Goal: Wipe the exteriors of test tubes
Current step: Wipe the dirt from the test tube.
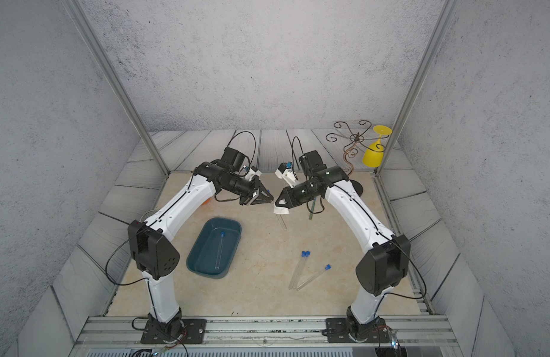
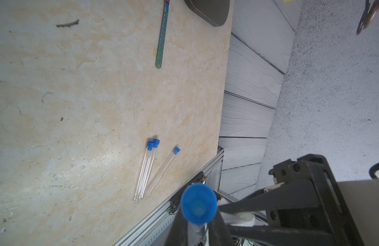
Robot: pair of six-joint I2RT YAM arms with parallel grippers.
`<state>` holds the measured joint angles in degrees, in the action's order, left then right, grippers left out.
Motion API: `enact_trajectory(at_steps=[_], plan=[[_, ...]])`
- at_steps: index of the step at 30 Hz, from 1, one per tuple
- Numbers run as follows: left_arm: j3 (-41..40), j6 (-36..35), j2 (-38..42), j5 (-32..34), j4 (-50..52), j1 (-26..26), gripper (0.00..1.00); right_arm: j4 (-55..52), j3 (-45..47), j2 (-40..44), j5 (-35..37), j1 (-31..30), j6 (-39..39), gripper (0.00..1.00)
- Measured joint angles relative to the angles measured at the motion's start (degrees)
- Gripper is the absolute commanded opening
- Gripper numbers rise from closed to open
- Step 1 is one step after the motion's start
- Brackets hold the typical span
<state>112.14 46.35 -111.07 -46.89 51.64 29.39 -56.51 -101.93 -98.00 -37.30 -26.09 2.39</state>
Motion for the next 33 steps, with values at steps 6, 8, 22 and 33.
enact_trajectory(at_steps=[6,8,22,33], plan=[[0.0,0.04,-0.92,-0.09,-0.02,0.04,0.06,-1.07,-1.05,-0.37,2.86,-1.77,-1.03,0.21],[0.0,0.07,-1.2,-0.11,-0.11,0.11,0.06,-1.53,-1.29,-0.72,4.37,-1.75,-1.16,0.21],[-0.26,2.56,-1.4,-2.4,-3.91,0.63,0.06,-2.47,-1.51,-2.27,7.26,-1.77,-1.4,0.36],[-0.94,3.65,-1.4,-2.89,-5.44,0.63,0.06,-2.8,-1.51,-2.27,9.18,-1.77,-1.68,0.6]])
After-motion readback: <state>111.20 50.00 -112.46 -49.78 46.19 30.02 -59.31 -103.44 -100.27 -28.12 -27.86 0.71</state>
